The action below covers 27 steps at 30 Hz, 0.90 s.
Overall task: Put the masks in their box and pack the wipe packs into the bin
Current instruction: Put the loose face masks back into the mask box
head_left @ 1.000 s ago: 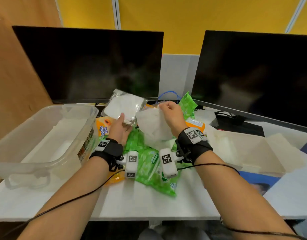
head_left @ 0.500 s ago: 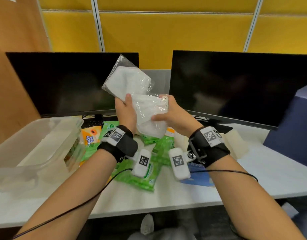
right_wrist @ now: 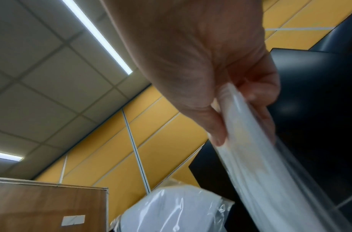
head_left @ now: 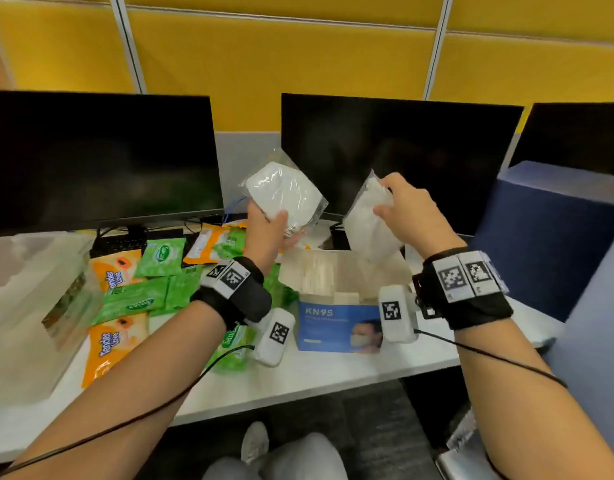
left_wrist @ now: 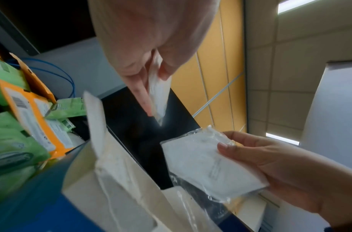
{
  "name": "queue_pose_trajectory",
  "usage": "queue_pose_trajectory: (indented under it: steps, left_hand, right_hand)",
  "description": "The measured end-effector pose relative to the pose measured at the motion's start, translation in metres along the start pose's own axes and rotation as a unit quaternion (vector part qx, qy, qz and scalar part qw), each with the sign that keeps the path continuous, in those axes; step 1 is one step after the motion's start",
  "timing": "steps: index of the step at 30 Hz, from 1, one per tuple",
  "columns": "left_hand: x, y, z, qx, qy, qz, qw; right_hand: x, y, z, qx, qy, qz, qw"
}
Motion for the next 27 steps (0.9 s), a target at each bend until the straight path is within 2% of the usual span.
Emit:
queue_pose_trajectory:
  steps: [5,7,10,11,12,14,17,21,23,24,25,27]
  left_hand:
    - [-0.029,-0.002,-0.024,0.081,-0.027,-0.040,0.996]
    - [-0.038,-0.001,-0.032,0.127,-0.005,-0.055,0.990]
    - [-0.045,0.004,-0.041,0.158,-0.005,-0.064,0.985]
    - [-0.045,0.006,-0.043,0.160,-0.004,-0.060,0.985]
    - [-0.045,0.008,-0.045,0.158,-0.003,-0.054,0.986]
    - [-0.043,0.008,-0.049,0.152,-0.011,-0.046,0.987]
    - [-0.040,0.009,-0.052,0.133,-0.030,-0.051,0.989]
    - [-0.037,0.009,-0.057,0.114,0.012,-0.019,0.993]
    - [-0.037,0.009,-0.060,0.107,0.035,-0.007,0.994]
    - [-0.038,0.008,-0.061,0.105,0.036,-0.005,0.994]
    - [-0.039,0.009,-0.062,0.104,0.033,-0.005,0.994]
    - [-0.041,0.009,-0.062,0.096,0.032,-0.007,0.995]
  right_hand:
    - [-0.011,0.008,0.021,-0.025,0.040,-0.019,0.999]
    - [-0.021,0.008,0.025,-0.030,0.036,-0.089,0.995]
    - [-0.036,0.009,0.031,-0.056,0.035,-0.255,0.965]
    - [-0.037,0.008,0.032,-0.060,0.036,-0.260,0.963]
    - [-0.034,0.006,0.032,-0.055,0.037,-0.231,0.971]
    - [-0.024,0.002,0.029,-0.021,0.027,-0.114,0.993]
    - [-0.010,-0.002,0.026,0.029,-0.048,0.035,0.998]
    - [0.004,-0.006,0.018,0.062,-0.094,0.141,0.984]
    - [0.012,-0.007,0.010,0.079,-0.109,0.163,0.977]
    - [0.012,-0.010,0.009,0.065,-0.114,0.141,0.981]
    - [0.009,-0.014,0.010,0.032,-0.097,0.091,0.991]
    - [-0.006,-0.017,0.014,-0.053,0.021,-0.078,0.995]
Point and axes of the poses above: each hand's wrist, its own y-axis away from the middle knuckle, its own x-axis out of the back of the hand, z = x × y, the point moved 4 cm from there along -y, towards the middle knuckle, and after that the axes turned 14 degrees about -z, right-handed, at the moved point
